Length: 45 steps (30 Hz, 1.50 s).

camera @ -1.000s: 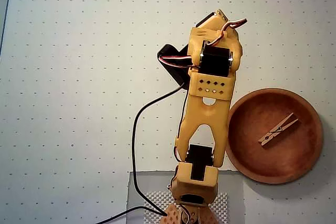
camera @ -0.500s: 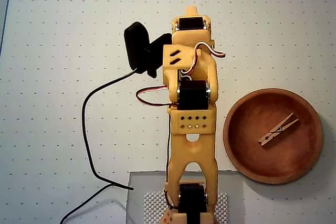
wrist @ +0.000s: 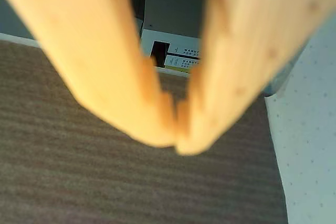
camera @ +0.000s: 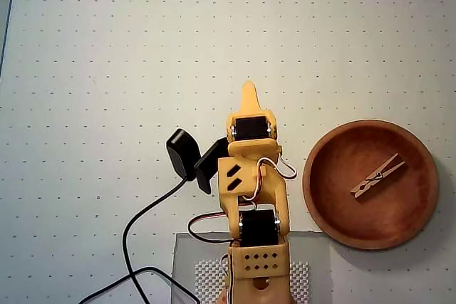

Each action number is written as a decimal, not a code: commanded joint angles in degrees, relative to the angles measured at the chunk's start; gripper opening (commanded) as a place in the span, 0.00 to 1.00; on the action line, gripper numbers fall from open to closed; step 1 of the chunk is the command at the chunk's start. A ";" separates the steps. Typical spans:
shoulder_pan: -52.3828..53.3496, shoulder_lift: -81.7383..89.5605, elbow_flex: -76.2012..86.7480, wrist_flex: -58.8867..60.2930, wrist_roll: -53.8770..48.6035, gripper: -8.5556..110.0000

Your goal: Grasp a clothespin and put it in the bowl.

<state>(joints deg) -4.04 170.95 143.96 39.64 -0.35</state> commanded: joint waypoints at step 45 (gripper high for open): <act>5.01 26.28 35.07 16.96 0.35 0.05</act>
<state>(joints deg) 0.79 196.44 180.26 56.78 -0.35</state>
